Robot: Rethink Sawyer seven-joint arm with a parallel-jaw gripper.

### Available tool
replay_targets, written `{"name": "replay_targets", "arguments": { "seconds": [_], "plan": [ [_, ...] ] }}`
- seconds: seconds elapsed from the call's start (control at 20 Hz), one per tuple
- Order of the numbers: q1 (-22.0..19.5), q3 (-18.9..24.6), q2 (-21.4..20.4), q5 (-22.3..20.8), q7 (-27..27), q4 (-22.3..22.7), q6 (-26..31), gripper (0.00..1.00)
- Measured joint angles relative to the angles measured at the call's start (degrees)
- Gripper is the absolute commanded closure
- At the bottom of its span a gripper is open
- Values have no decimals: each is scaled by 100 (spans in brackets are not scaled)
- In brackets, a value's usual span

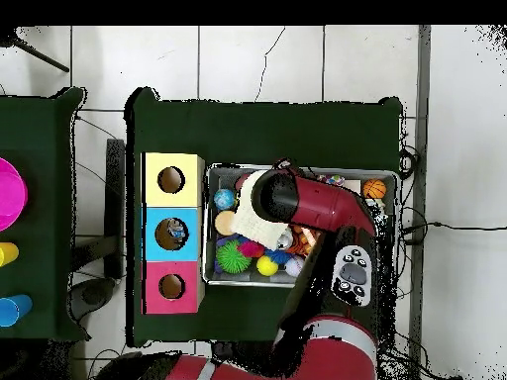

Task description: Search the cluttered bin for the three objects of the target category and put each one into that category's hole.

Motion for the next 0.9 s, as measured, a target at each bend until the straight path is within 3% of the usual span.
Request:
{"name": "replay_targets", "arguments": {
  "seconds": [0.9],
  "plan": [
    [-77, 112, 13, -197, 0, 0, -217, 0]
  ]
}}
